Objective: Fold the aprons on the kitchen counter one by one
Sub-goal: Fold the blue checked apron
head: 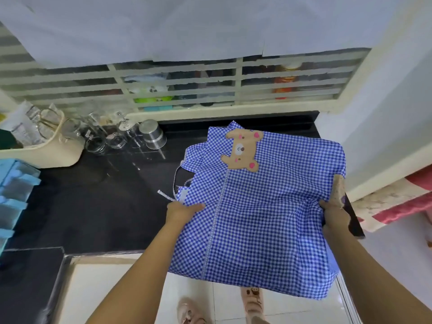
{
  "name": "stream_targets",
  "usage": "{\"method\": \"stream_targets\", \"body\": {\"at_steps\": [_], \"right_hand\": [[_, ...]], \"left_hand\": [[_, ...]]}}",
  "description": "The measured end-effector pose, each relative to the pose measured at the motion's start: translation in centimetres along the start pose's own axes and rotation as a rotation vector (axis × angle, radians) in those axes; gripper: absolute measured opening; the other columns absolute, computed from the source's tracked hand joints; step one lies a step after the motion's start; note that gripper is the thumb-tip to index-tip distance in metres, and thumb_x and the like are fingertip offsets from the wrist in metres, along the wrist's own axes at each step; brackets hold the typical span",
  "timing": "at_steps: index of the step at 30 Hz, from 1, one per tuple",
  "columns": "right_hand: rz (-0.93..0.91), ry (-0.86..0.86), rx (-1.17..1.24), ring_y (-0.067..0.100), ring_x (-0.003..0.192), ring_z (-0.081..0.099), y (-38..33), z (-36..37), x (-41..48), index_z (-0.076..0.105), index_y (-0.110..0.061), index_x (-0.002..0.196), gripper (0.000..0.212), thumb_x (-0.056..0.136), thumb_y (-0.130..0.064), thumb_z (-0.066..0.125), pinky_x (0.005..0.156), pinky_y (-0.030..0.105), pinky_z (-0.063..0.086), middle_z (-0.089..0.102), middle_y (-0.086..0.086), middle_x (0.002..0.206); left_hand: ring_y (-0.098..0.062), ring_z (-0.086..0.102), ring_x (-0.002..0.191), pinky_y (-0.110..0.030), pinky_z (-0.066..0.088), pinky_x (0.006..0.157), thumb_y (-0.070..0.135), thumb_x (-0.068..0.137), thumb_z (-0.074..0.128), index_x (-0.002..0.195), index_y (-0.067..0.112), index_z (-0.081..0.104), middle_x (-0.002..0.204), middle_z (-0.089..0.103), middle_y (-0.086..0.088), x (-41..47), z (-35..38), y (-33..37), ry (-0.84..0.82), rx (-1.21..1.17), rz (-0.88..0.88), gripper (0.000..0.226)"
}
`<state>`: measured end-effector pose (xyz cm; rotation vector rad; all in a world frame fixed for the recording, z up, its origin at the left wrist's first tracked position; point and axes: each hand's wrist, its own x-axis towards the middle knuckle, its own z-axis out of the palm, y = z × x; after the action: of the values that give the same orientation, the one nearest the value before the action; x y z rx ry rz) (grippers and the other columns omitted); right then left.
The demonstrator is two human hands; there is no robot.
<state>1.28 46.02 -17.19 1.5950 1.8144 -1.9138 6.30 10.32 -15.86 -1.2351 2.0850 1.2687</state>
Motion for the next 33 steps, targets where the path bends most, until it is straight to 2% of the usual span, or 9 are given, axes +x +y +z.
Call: {"method": "stream_targets", "body": {"at_steps": [4, 8, 10, 13, 18, 22, 26, 29, 33], "right_hand": [[-0.023, 0.020, -0.023, 0.026, 0.093, 0.057, 0.5, 0.1, -0.4, 0.052, 0.004, 0.120, 0.041, 0.087, -0.013, 0.067, 0.086, 0.039, 0.050, 0.062, 0.016, 0.112], [-0.131, 0.007, -0.079, 0.032, 0.085, 0.062, 0.6, -0.4, -0.3, 0.058, 0.004, 0.118, 0.033, 0.093, -0.017, 0.058, 0.059, 0.028, 0.043, 0.063, 0.019, 0.102], [-0.149, 0.076, -0.150, 0.025, 0.068, 0.054, 1.0, -0.8, 0.0, 0.061, 0.004, 0.110, 0.035, 0.090, -0.025, 0.063, 0.059, 0.034, 0.041, 0.058, 0.010, 0.084], [-0.158, 0.071, -0.139, 0.026, 0.078, 0.055, 1.4, -1.1, -0.4, 0.064, 0.001, 0.088, 0.031, 0.083, -0.029, 0.069, 0.062, 0.033, 0.042, 0.057, 0.009, 0.080], [-0.273, -0.084, -0.141, 0.025, 0.085, 0.059, 0.2, -1.6, 1.1, 0.051, -0.012, 0.120, 0.074, 0.062, -0.041, 0.086, 0.069, 0.028, 0.054, 0.057, 0.013, 0.105], [-0.453, -0.316, -0.609, 0.034, 0.126, 0.046, 0.5, -1.7, 0.2, 0.034, -0.008, 0.142, 0.099, 0.061, -0.023, 0.090, 0.102, 0.051, 0.042, 0.045, 0.013, 0.139], [-0.552, -0.436, -0.715, 0.032, 0.116, 0.055, 2.1, -0.4, -0.7, 0.048, -0.007, 0.129, 0.079, 0.065, -0.032, 0.086, 0.094, 0.043, 0.049, 0.056, 0.011, 0.127], [-0.457, -0.483, -0.773, 0.030, 0.109, 0.060, 1.6, 0.1, -1.1, 0.051, -0.010, 0.122, 0.069, 0.070, -0.047, 0.077, 0.083, 0.034, 0.051, 0.058, 0.004, 0.117], [-0.693, -0.487, -0.891, 0.016, 0.107, 0.050, -0.1, -0.6, -1.4, 0.058, -0.019, 0.119, 0.063, 0.068, -0.050, 0.078, 0.094, 0.038, 0.047, 0.048, -0.006, 0.117]], "left_hand": [[-0.030, 0.059, 0.110, -0.037, 0.049, 0.093, 0.015, 0.075, 0.081, 0.125, 0.000, 0.053, 0.128, 0.059, -0.012, -1.6, 2.5, 0.3, -0.254, -0.011, 0.182, 0.059], [-0.028, 0.057, 0.112, -0.034, 0.047, 0.097, 0.015, 0.085, 0.072, 0.128, 0.002, 0.050, 0.126, 0.059, -0.014, -1.1, 4.6, 0.6, -0.409, 0.524, 0.310, 0.050], [-0.028, 0.058, 0.111, -0.033, 0.048, 0.094, 0.018, 0.086, 0.070, 0.123, 0.003, 0.054, 0.123, 0.059, -0.012, 0.3, 3.7, 2.2, -0.394, 0.795, 0.385, 0.043], [-0.027, 0.059, 0.099, -0.032, 0.048, 0.082, 0.015, 0.086, 0.067, 0.101, 0.004, 0.059, 0.103, 0.060, -0.009, 2.4, 0.7, 6.4, -0.294, 1.096, 0.529, 0.020], [-0.031, 0.060, 0.104, -0.035, 0.048, 0.081, 0.004, 0.083, 0.066, 0.117, -0.002, 0.058, 0.115, 0.062, -0.015, 5.8, -3.1, 12.7, -0.192, 1.402, 0.673, 0.036], [-0.032, 0.057, 0.115, -0.041, 0.044, 0.094, 0.010, 0.090, 0.057, 0.126, 0.002, 0.052, 0.126, 0.058, -0.016, 7.1, -3.8, 14.9, 0.118, 1.375, 0.770, 0.037], [-0.035, 0.038, 0.129, -0.048, 0.020, 0.113, 0.023, 0.083, 0.069, 0.141, 0.003, 0.031, 0.138, 0.042, -0.020, 7.1, -3.0, 13.8, 0.465, 1.046, 0.874, 0.072], [-0.034, 0.021, 0.141, -0.050, 0.013, 0.115, 0.027, 0.092, 0.058, 0.149, 0.004, 0.015, 0.152, 0.021, -0.019, 4.0, -0.4, 10.1, 0.385, 0.853, 0.747, 0.075], [-0.027, 0.037, 0.127, -0.041, 0.034, 0.104, 0.046, 0.096, 0.045, 0.144, 0.010, 0.024, 0.141, 0.037, -0.011, -2.0, 3.6, 2.3, 0.110, 0.979, 0.788, 0.064]]}}
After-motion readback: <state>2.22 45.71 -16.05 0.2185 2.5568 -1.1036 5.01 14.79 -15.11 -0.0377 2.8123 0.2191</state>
